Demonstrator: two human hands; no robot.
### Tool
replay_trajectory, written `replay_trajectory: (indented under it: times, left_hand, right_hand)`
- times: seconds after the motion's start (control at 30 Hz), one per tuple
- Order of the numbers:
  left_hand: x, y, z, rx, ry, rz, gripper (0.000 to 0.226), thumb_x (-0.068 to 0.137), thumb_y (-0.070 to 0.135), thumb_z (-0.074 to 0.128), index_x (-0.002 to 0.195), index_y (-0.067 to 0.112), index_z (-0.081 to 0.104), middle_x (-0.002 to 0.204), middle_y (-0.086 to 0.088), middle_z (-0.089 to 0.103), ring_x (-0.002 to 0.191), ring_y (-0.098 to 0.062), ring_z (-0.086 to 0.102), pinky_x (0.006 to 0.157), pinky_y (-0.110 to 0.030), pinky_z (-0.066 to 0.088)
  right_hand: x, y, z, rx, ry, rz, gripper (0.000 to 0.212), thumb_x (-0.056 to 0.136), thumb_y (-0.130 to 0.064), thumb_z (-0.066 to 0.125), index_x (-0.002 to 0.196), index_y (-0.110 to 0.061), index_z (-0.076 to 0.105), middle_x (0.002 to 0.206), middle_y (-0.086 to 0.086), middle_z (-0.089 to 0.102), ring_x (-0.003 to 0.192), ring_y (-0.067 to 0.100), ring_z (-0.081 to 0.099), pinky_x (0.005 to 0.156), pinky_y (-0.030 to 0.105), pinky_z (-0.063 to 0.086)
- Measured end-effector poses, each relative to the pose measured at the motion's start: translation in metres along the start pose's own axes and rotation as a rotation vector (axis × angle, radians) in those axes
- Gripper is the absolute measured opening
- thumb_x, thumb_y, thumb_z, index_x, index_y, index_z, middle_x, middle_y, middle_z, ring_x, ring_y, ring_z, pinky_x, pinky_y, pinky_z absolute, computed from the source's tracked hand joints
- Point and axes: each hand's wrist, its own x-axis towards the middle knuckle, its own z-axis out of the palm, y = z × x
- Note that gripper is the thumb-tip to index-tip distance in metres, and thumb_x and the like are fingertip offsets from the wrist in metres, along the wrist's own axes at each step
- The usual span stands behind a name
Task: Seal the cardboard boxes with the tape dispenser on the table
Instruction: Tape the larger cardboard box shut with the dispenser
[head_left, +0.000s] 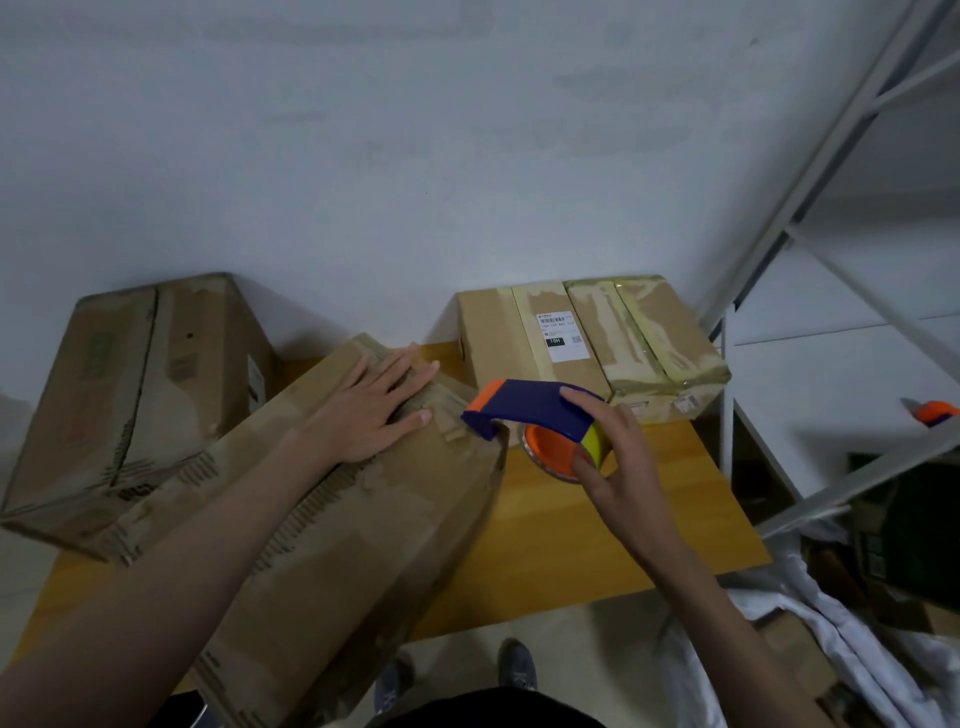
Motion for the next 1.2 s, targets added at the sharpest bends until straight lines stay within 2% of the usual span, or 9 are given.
replay_trajectory:
  times: [0.1,0.2,0.33,0.43,0.5,0.73,0.83,1.0,1.2]
  left_hand:
    - [0.001,0.003,-0.004,0.003,-0.046,0.0,0.067,0.099,0.068,0.013,0.158,0.041,-0.005,0.163,0.015,-0.023,0.151,-0.008,-0.022,0.124,-0.043,-0.01]
    - [0.0,0.016,-0.007,0.015,-0.049,0.023,0.067,0.1,0.061,0.01,0.159,0.031,-0.003,0.164,0.015,-0.018,0.151,-0.004,-0.016,0.126,-0.041,-0.002]
    - [-0.011,0.051,-0.005,-0.047,-0.097,0.031,0.089,0.091,0.08,0.016,0.159,0.03,-0.011,0.162,0.015,-0.024,0.15,-0.003,-0.019,0.124,-0.028,-0.01]
    - [-0.014,0.073,0.005,-0.01,-0.093,-0.006,0.114,0.077,0.095,0.027,0.157,0.027,-0.019,0.16,0.011,-0.032,0.148,-0.008,-0.028,0.123,-0.032,-0.014]
    - [-0.01,0.074,0.01,0.001,-0.082,-0.038,0.117,0.076,0.095,0.028,0.157,0.025,-0.019,0.161,0.008,-0.031,0.149,-0.011,-0.027,0.124,-0.036,-0.012]
    - [-0.001,0.064,0.012,0.018,-0.056,-0.067,0.113,0.073,0.091,0.023,0.159,0.026,-0.014,0.165,0.007,-0.023,0.151,-0.012,-0.023,0.125,-0.04,-0.007]
    - [0.006,0.051,0.007,0.025,-0.051,-0.132,0.113,0.073,0.091,0.018,0.159,0.025,-0.016,0.164,0.006,-0.025,0.151,-0.013,-0.023,0.124,-0.038,-0.011]
    - [0.01,0.048,0.01,0.052,-0.02,-0.104,0.103,0.075,0.087,0.017,0.158,0.035,-0.014,0.164,0.011,-0.026,0.151,-0.016,-0.025,0.125,-0.042,-0.01]
    - [0.01,0.049,0.01,0.077,-0.023,-0.055,0.087,0.08,0.084,0.017,0.153,0.049,-0.017,0.164,0.016,-0.022,0.152,-0.026,-0.023,0.124,-0.052,-0.005]
  right_hand:
    - [0.0,-0.004,0.0,-0.008,-0.013,-0.019,0.06,0.089,-0.018,0.062,0.145,-0.033,0.046,0.123,0.0,0.052,0.112,0.009,0.049,0.085,0.011,0.041]
    - [-0.001,-0.004,-0.001,-0.017,-0.012,-0.021,0.062,0.087,-0.017,0.061,0.143,-0.038,0.045,0.121,-0.003,0.051,0.112,0.006,0.048,0.084,0.011,0.041]
    - [-0.001,-0.003,-0.002,-0.004,-0.012,-0.003,0.064,0.086,-0.017,0.06,0.142,-0.043,0.044,0.119,-0.006,0.05,0.112,0.009,0.048,0.083,0.023,0.046]
    - [0.002,-0.003,-0.002,-0.005,-0.003,-0.005,0.061,0.087,-0.02,0.06,0.142,-0.043,0.045,0.12,-0.003,0.052,0.112,0.009,0.049,0.084,0.026,0.046]
    - [0.003,-0.002,-0.002,-0.015,-0.005,0.0,0.059,0.088,-0.021,0.06,0.142,-0.04,0.046,0.122,-0.002,0.053,0.113,0.008,0.049,0.086,0.027,0.047]
    - [0.006,-0.006,-0.01,0.024,-0.018,-0.004,0.055,0.089,-0.028,0.059,0.143,-0.03,0.049,0.129,-0.002,0.055,0.119,0.011,0.051,0.094,0.036,0.05]
    - [-0.005,0.005,-0.04,0.028,0.083,0.021,0.058,0.085,-0.011,0.06,0.141,-0.027,0.052,0.135,-0.012,0.054,0.126,0.008,0.049,0.098,0.03,0.049]
    - [-0.019,0.013,-0.052,0.021,0.081,0.026,0.06,0.081,-0.008,0.061,0.139,-0.019,0.054,0.133,-0.003,0.056,0.126,0.007,0.048,0.097,0.015,0.042]
    - [-0.018,0.022,-0.049,0.001,0.045,0.028,0.057,0.089,-0.016,0.058,0.142,-0.035,0.048,0.117,-0.003,0.049,0.11,0.004,0.046,0.086,0.015,0.044]
